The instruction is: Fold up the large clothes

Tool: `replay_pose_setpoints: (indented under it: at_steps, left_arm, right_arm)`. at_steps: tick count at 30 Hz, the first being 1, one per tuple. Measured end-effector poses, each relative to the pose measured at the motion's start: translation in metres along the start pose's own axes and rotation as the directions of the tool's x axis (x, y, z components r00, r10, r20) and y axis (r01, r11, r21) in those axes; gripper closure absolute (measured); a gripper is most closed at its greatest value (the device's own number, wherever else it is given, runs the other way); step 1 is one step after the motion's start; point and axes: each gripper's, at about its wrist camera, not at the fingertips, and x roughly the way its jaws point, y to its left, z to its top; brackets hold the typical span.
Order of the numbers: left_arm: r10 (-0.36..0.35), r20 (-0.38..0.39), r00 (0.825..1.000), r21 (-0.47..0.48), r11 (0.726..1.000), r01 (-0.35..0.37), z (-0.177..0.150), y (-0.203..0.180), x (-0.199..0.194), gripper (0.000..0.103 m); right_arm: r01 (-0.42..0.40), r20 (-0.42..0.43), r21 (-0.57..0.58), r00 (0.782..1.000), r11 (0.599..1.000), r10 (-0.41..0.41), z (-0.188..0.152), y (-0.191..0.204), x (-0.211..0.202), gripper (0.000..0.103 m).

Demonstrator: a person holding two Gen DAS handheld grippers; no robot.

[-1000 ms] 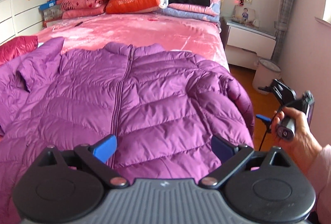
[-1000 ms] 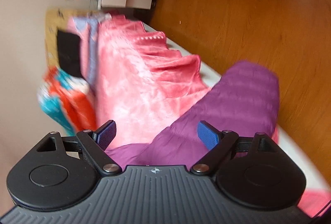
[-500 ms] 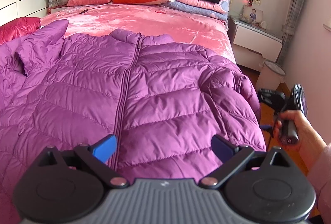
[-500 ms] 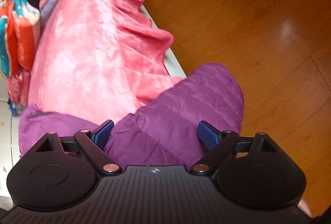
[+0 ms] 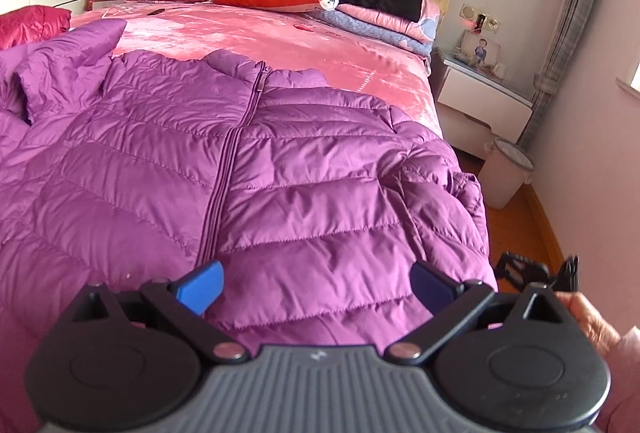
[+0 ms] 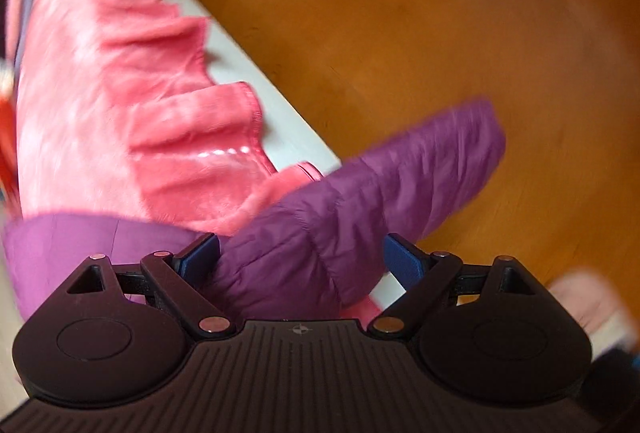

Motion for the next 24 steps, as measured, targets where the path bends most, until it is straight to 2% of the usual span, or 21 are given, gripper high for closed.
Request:
replay_pose_setpoints:
  at_steps: [3,6,7,8,10,15,17,21,23,24]
  left_arm:
    - [0.001,0.001,1.0,-0.028,1.0,-0.001,0.003,0.01,0.009,0.003]
    - [-0.005,0.004,1.0,-0.076,0.997,0.005,0.008,0.024,0.016,0.003]
    - [-0.005,0.007,1.0,-0.091,0.996,0.006,0.009,0.028,0.018,0.003]
    - [-0.004,0.007,1.0,-0.102,0.995,0.005,0.01,0.033,0.02,0.003]
    - [-0.006,0.009,1.0,-0.119,0.993,0.007,0.012,0.041,0.024,0.003]
    - [-0.035,0.019,0.999,-0.171,0.984,0.038,0.016,0.062,0.029,0.003]
    - [-0.052,0.029,0.998,-0.183,0.981,0.056,0.017,0.069,0.029,0.003]
    - [-0.072,0.061,0.995,-0.194,0.978,0.083,0.018,0.083,0.025,0.003]
    - [-0.064,0.091,0.994,-0.195,0.977,0.081,0.021,0.091,0.021,0.003]
    - [-0.057,0.106,0.993,-0.201,0.976,0.078,0.023,0.096,0.019,0.003]
  right_arm:
    - [-0.062,-0.032,0.167,0.997,0.984,0.068,-0.001,-0.029,0.01,0.0]
    - [-0.108,-0.023,0.246,0.993,0.963,0.117,-0.005,-0.044,0.019,0.0]
    - [-0.124,-0.011,0.249,0.991,0.96,0.131,-0.006,-0.044,0.019,0.008]
    - [-0.134,0.001,0.242,0.991,0.961,0.137,-0.008,-0.044,0.019,0.011]
    - [-0.136,0.021,0.202,0.991,0.97,0.135,-0.011,-0.039,0.016,0.028]
    - [-0.124,0.086,0.096,0.99,0.988,0.116,-0.023,-0.027,-0.001,0.053]
    - [-0.117,0.137,0.067,0.985,0.991,0.107,-0.027,-0.024,-0.012,0.058]
    - [-0.119,0.286,0.001,0.951,0.993,0.114,-0.038,-0.013,-0.047,0.068]
    - [-0.069,0.375,-0.084,0.922,0.994,0.096,-0.043,0.002,-0.069,0.075]
    - [-0.017,0.43,-0.148,0.899,0.989,0.08,-0.047,0.014,-0.082,0.079]
